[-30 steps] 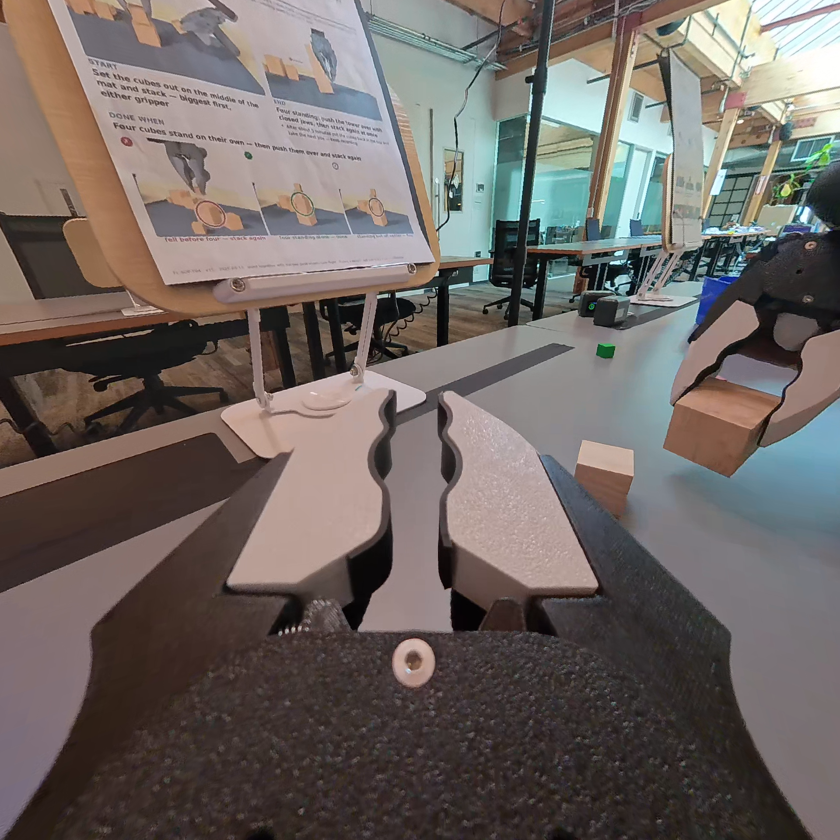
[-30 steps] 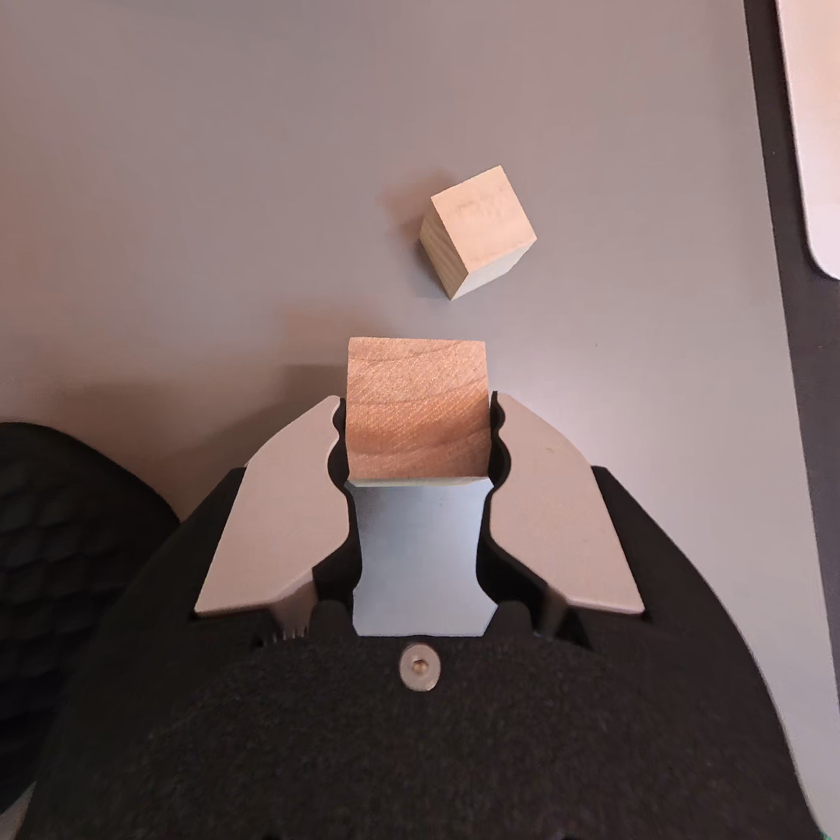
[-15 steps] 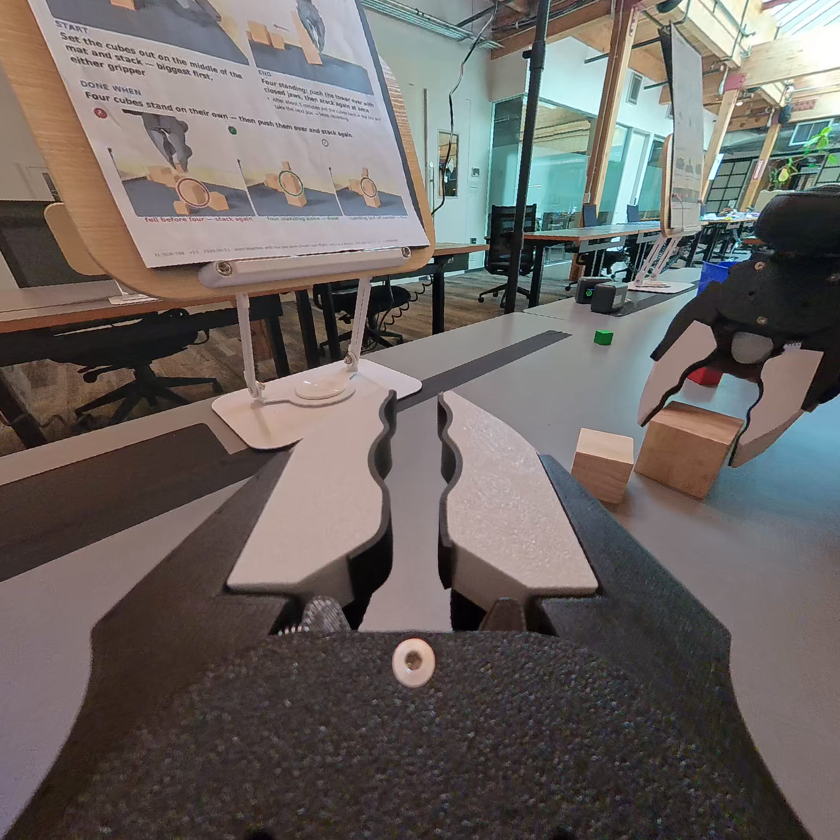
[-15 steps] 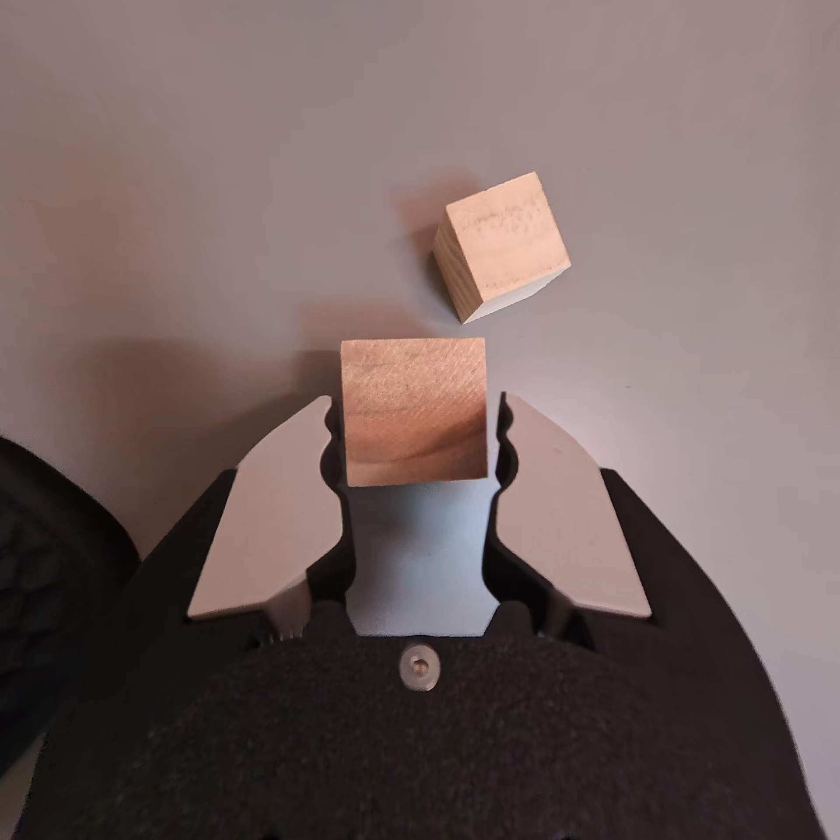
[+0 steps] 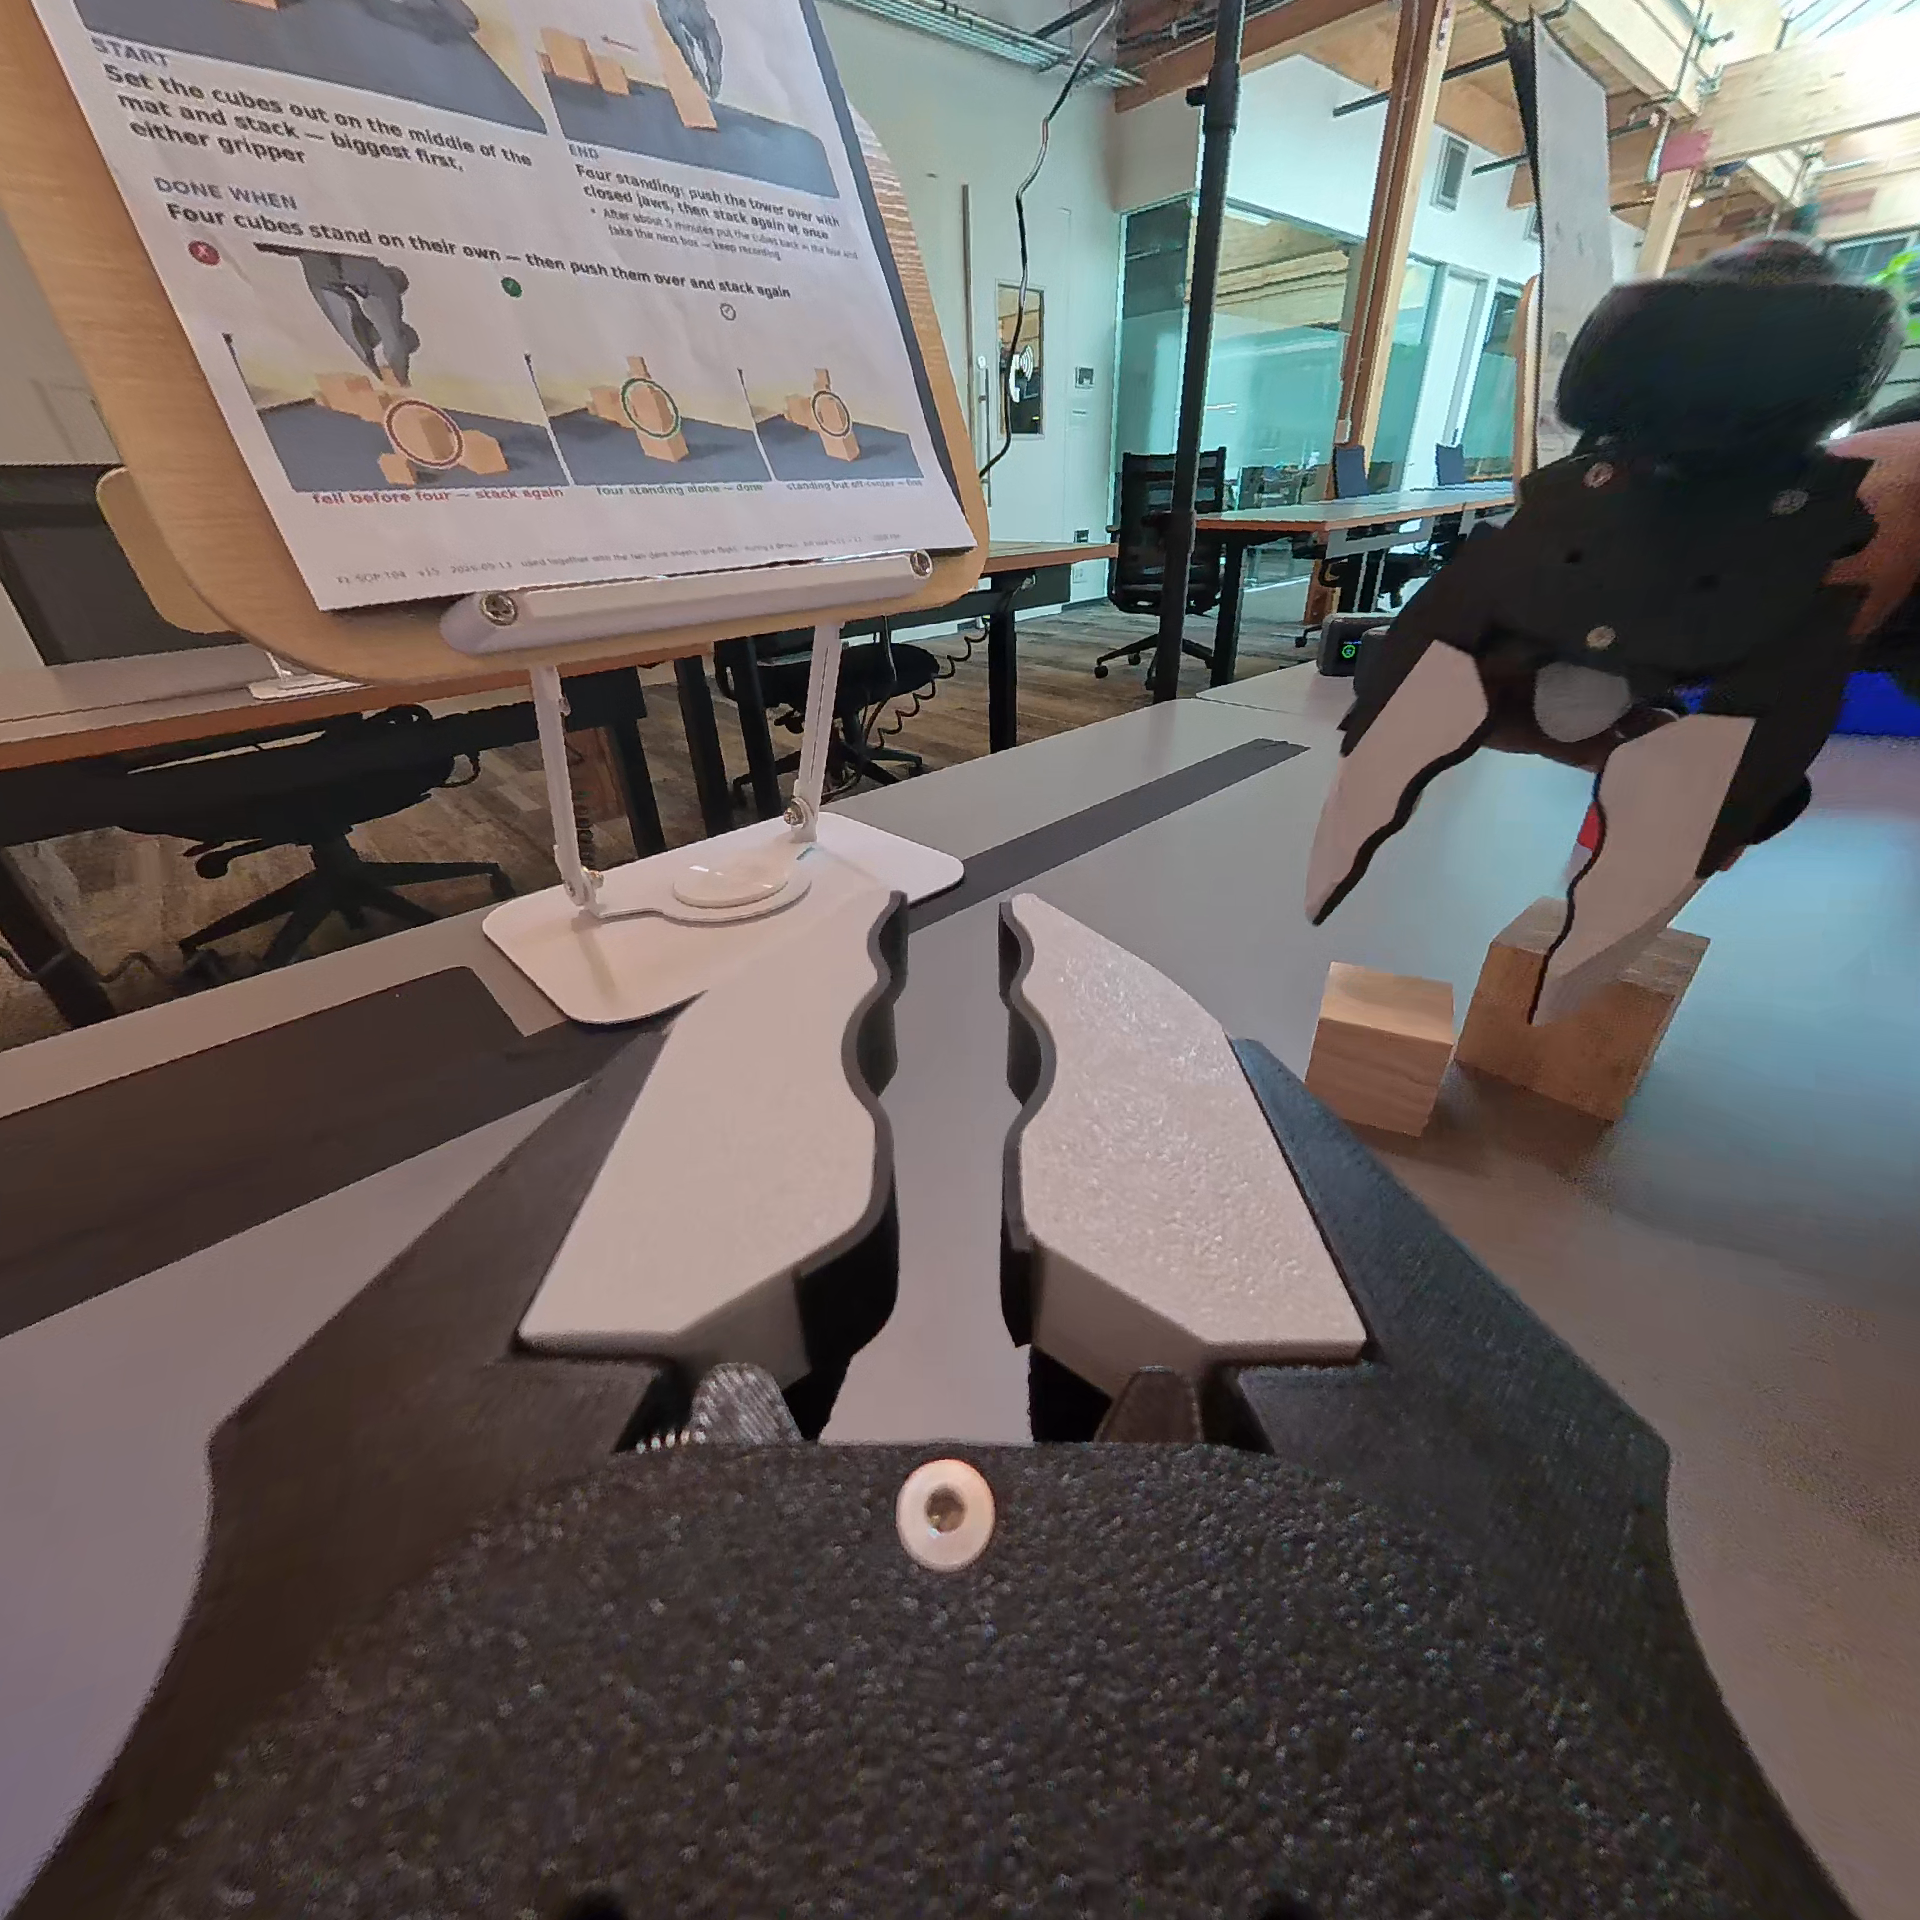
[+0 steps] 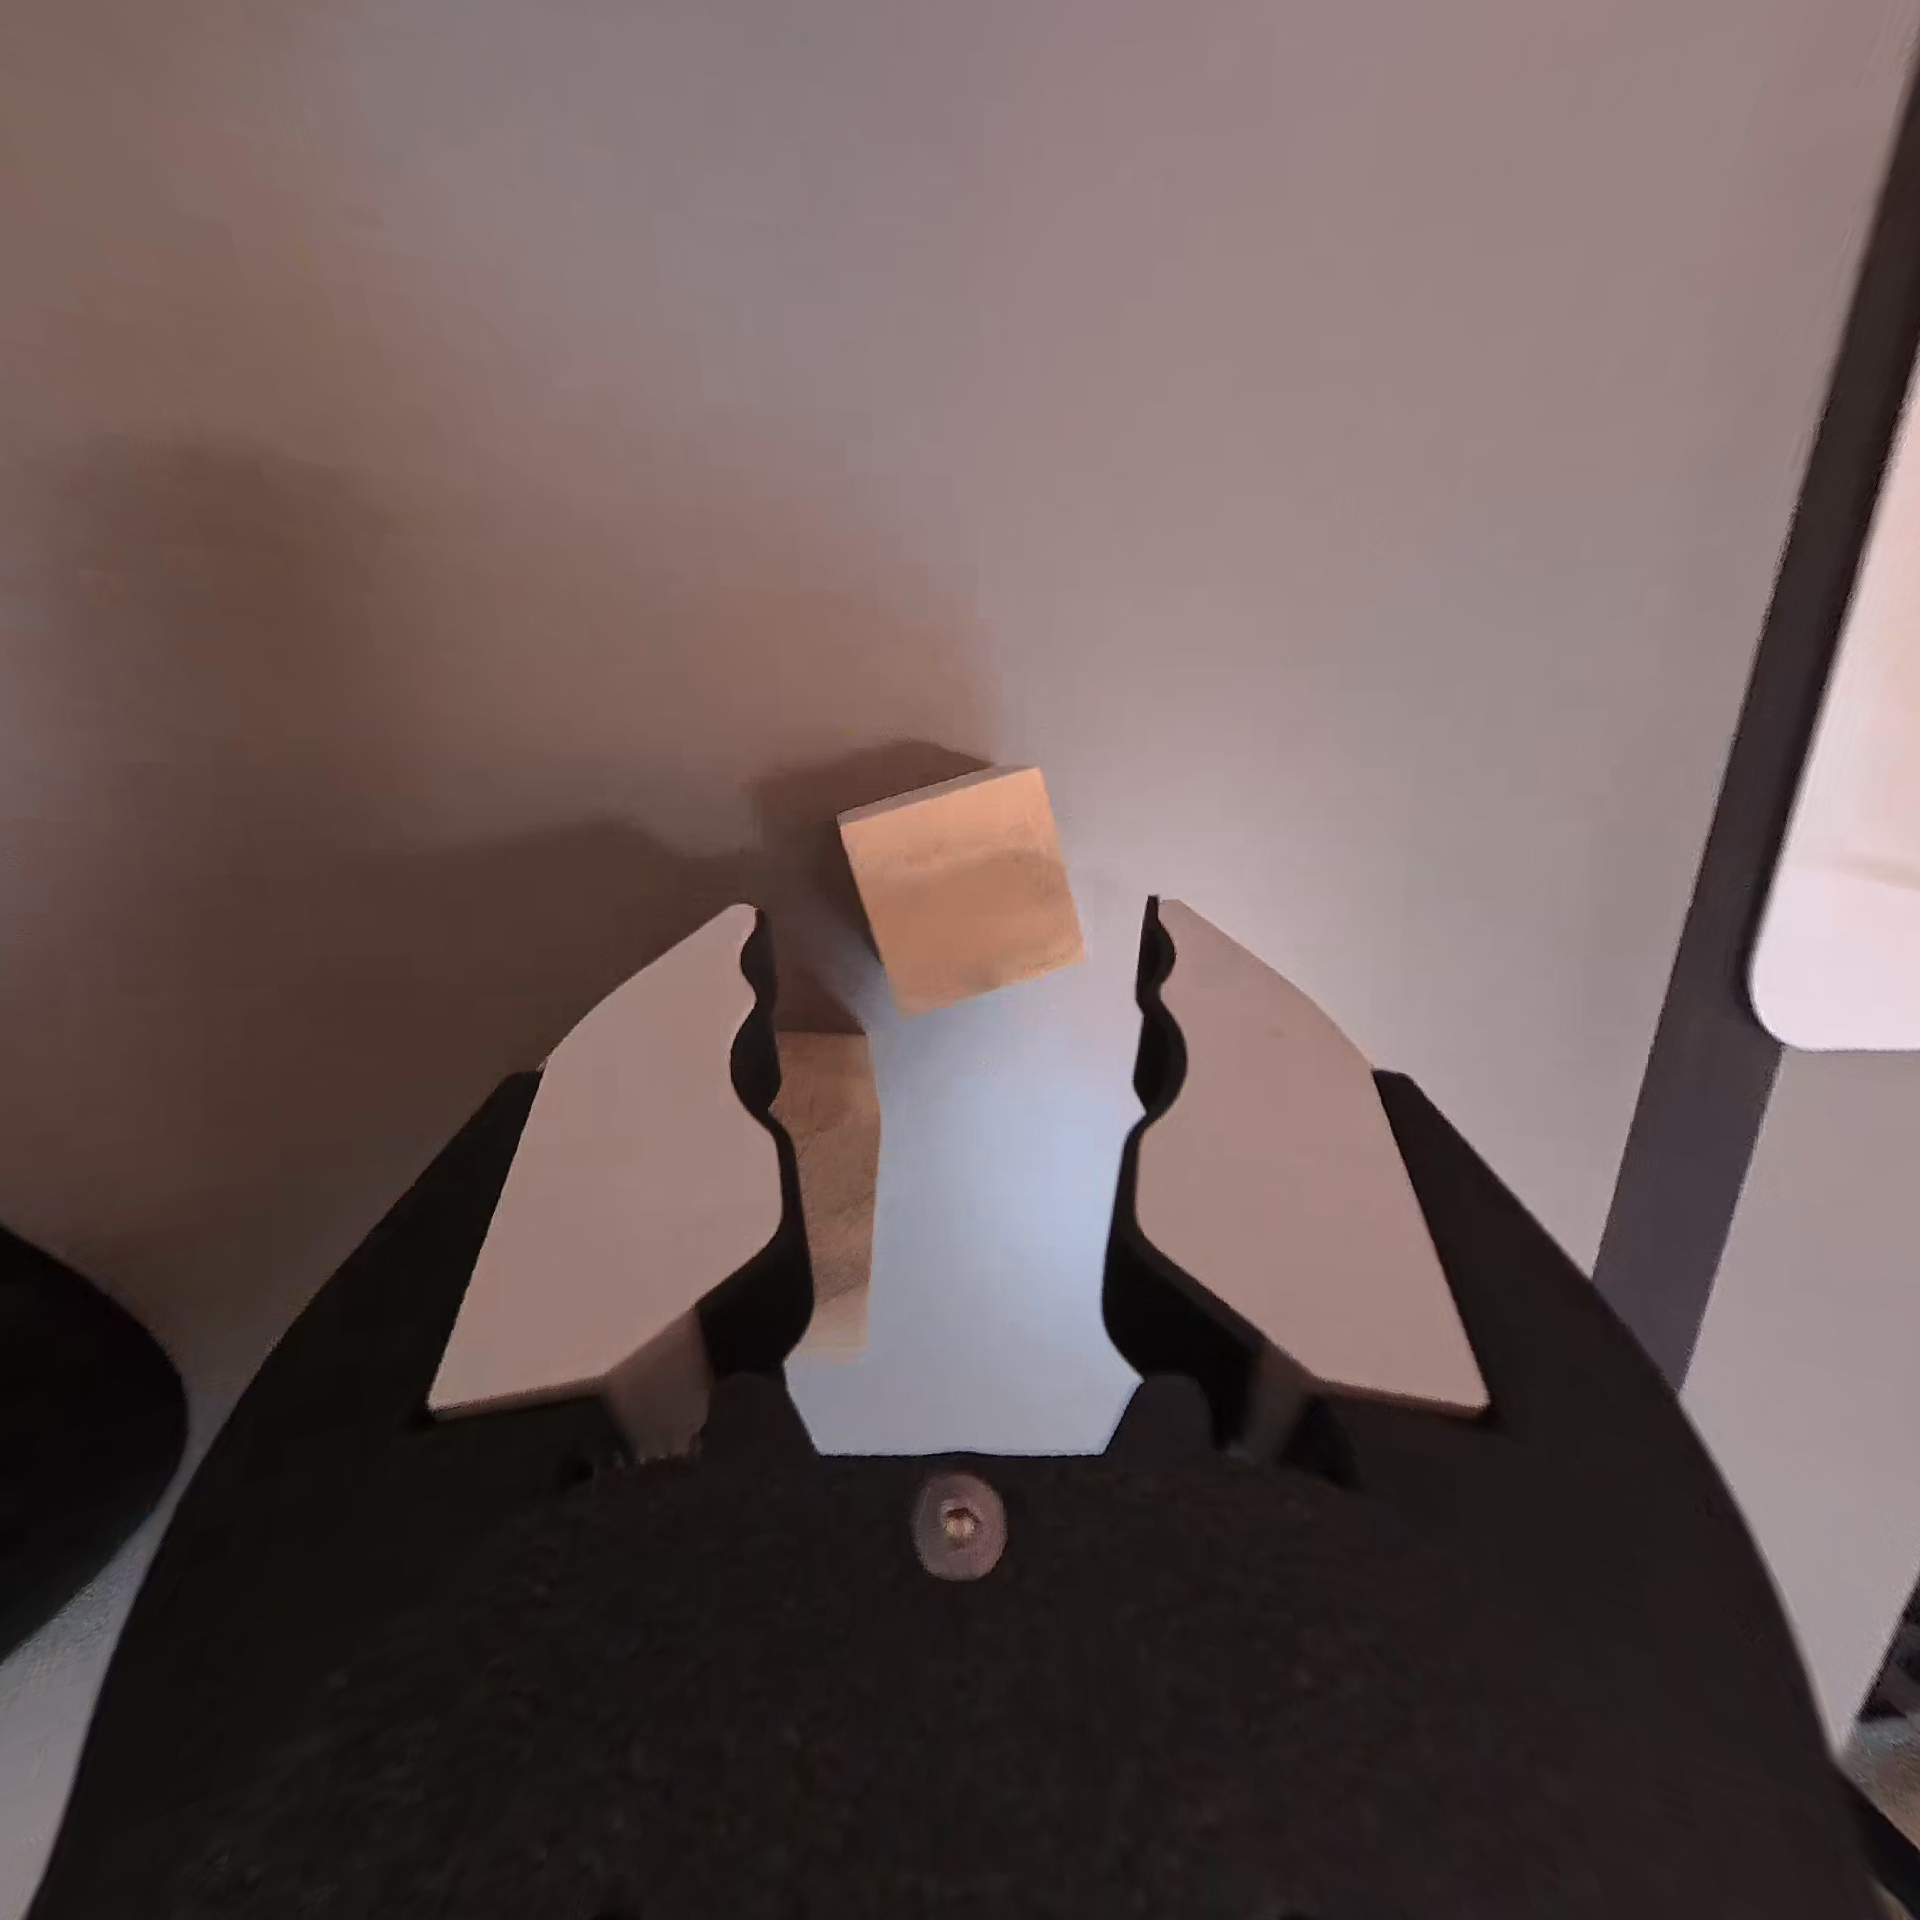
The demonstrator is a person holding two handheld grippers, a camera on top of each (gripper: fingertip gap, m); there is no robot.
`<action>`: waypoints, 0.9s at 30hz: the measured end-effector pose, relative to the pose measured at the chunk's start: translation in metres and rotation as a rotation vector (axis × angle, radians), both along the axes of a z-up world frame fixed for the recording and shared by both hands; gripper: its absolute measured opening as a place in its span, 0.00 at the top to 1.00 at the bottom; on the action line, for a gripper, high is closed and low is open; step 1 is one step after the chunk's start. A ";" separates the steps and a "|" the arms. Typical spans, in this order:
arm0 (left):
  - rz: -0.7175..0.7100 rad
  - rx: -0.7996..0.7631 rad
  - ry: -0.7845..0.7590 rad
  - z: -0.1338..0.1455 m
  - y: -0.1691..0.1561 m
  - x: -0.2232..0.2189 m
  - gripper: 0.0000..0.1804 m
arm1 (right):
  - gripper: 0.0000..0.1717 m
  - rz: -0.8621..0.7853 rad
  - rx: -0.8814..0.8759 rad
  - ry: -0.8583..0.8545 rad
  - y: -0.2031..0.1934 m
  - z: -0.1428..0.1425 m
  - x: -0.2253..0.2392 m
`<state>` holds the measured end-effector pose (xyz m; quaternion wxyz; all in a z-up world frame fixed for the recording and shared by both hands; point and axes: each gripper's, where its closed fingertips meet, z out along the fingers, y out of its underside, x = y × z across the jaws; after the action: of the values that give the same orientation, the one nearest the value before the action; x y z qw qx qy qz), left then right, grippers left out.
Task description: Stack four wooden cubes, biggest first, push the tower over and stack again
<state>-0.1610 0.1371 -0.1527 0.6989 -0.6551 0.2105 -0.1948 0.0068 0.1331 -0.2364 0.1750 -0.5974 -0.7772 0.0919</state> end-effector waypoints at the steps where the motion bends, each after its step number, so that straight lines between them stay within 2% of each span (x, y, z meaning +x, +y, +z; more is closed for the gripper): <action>1: 0.000 -0.005 -0.002 -0.001 0.000 0.000 0.91 | 0.61 0.013 0.004 -0.038 0.001 -0.006 -0.002; 3: -0.007 -0.009 -0.007 -0.001 0.000 0.000 0.91 | 0.62 0.035 0.010 -0.106 0.003 -0.018 -0.005; 4: -0.011 -0.013 -0.009 0.000 0.000 0.001 0.92 | 0.65 0.044 0.011 -0.133 0.003 -0.022 -0.006; 5: -0.011 -0.010 -0.011 0.002 -0.001 0.001 0.92 | 0.73 0.050 0.004 -0.145 0.002 -0.024 -0.008; 6: -0.011 0.000 -0.013 0.004 -0.002 0.000 0.93 | 0.74 0.057 -0.004 -0.131 0.000 -0.022 -0.011; 10: -0.039 0.007 -0.025 0.005 -0.004 0.002 0.93 | 0.75 0.046 -0.020 -0.059 -0.003 0.006 -0.013; 15: -0.086 0.008 -0.041 0.006 -0.007 0.008 0.92 | 0.75 -0.049 0.000 -0.070 0.000 0.041 0.020; 20: -0.125 -0.009 -0.050 0.003 -0.009 0.016 0.88 | 0.75 -0.123 -0.010 -0.099 -0.007 0.045 0.054; 27: -0.127 -0.034 -0.020 -0.005 -0.009 0.019 0.89 | 0.75 -0.136 -0.040 -0.143 -0.021 0.034 0.069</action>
<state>-0.1422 0.1284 -0.1575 0.6760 -0.6501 0.2415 -0.2490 0.0757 0.1125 -0.2027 0.1129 -0.6571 -0.7434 0.0525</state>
